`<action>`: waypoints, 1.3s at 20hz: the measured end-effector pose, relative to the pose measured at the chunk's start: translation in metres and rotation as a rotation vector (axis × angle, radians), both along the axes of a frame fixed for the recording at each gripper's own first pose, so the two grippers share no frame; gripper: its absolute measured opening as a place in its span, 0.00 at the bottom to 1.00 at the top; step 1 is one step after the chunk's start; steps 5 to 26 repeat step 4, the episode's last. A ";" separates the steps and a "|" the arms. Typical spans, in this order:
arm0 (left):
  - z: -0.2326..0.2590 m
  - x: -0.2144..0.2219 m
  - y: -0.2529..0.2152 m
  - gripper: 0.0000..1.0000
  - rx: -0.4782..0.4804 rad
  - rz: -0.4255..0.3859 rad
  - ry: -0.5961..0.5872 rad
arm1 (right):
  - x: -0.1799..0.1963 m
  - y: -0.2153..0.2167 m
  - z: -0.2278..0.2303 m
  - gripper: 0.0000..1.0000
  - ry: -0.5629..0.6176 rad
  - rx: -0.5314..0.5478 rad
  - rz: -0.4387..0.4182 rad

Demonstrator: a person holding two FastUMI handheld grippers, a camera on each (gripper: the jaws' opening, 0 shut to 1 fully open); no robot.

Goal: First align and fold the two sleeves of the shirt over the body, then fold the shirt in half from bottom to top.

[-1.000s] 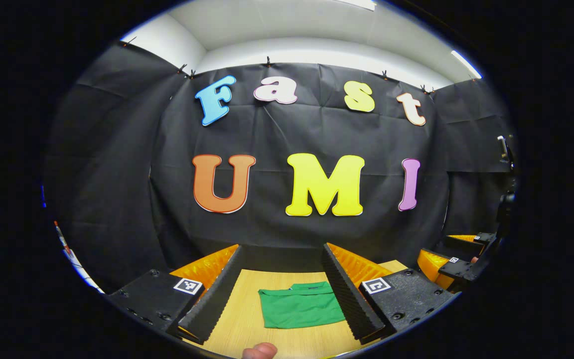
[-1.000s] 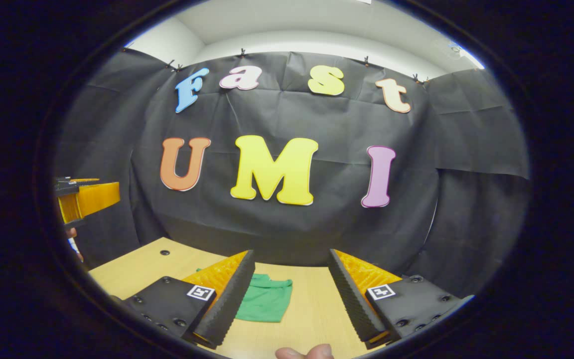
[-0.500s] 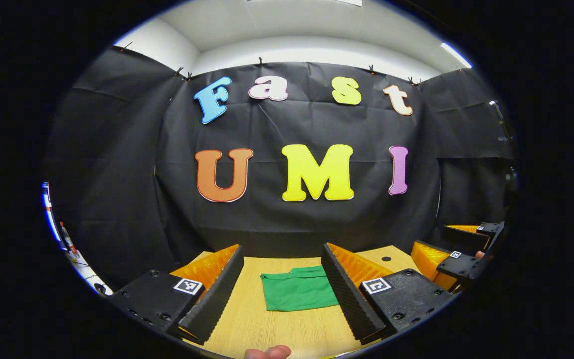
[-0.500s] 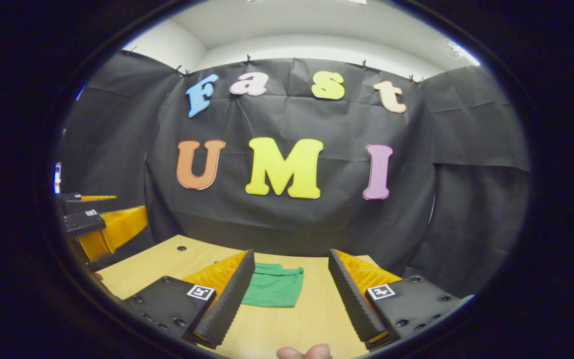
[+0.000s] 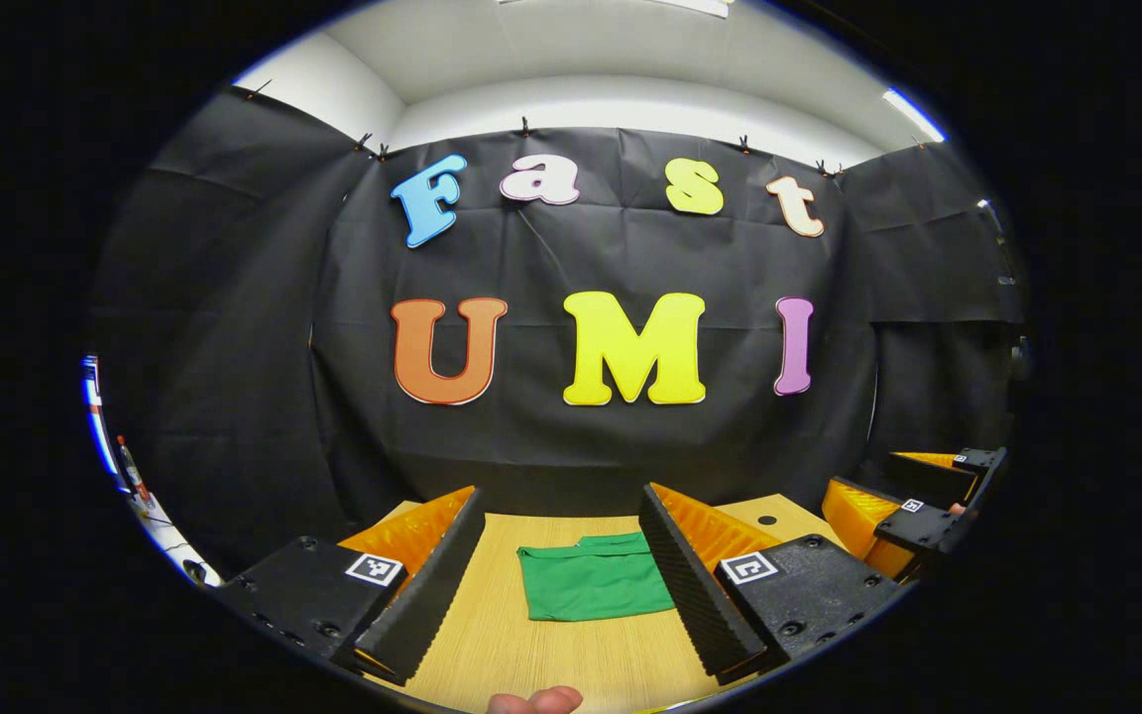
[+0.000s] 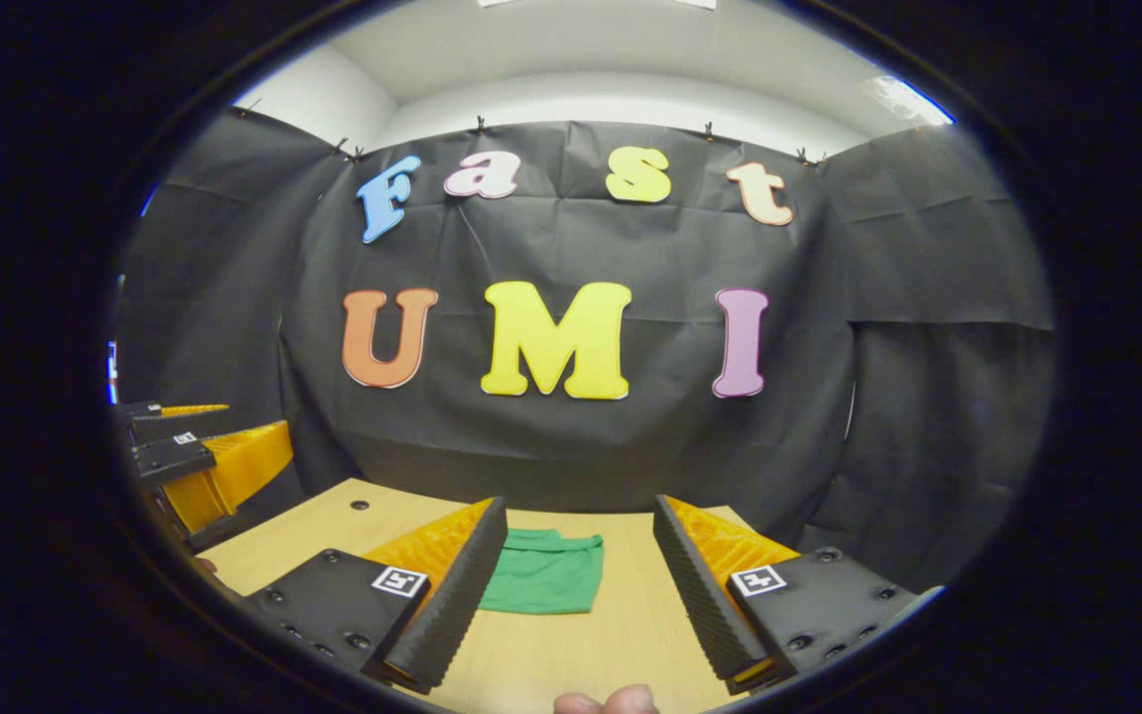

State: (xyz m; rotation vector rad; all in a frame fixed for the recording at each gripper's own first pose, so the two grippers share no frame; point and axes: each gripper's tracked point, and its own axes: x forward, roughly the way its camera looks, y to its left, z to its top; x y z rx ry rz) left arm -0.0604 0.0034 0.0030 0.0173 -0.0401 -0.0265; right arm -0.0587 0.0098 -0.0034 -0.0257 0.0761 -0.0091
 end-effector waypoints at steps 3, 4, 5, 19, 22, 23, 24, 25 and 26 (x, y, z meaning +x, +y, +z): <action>0.000 -0.001 0.004 1.00 0.000 0.010 -0.002 | -0.002 0.000 0.000 0.89 0.000 -0.004 -0.001; 0.000 -0.001 0.004 1.00 0.002 0.013 -0.003 | -0.002 0.000 -0.001 0.89 0.004 -0.003 0.001; 0.000 -0.001 0.004 1.00 0.002 0.013 -0.003 | -0.002 0.000 -0.001 0.89 0.004 -0.003 0.001; 0.000 -0.001 0.004 1.00 0.002 0.013 -0.003 | -0.002 0.000 -0.001 0.89 0.004 -0.003 0.001; 0.000 -0.001 0.004 1.00 0.002 0.013 -0.003 | -0.002 0.000 -0.001 0.89 0.004 -0.003 0.001; 0.000 -0.001 0.004 1.00 0.002 0.013 -0.003 | -0.002 0.000 -0.001 0.89 0.004 -0.003 0.001; 0.000 -0.001 0.004 1.00 0.002 0.013 -0.003 | -0.002 0.000 -0.001 0.89 0.004 -0.003 0.001; 0.000 -0.001 0.004 1.00 0.002 0.013 -0.003 | -0.002 0.000 -0.001 0.89 0.004 -0.003 0.001; 0.000 -0.001 0.004 1.00 0.002 0.013 -0.003 | -0.002 0.000 -0.001 0.89 0.004 -0.003 0.001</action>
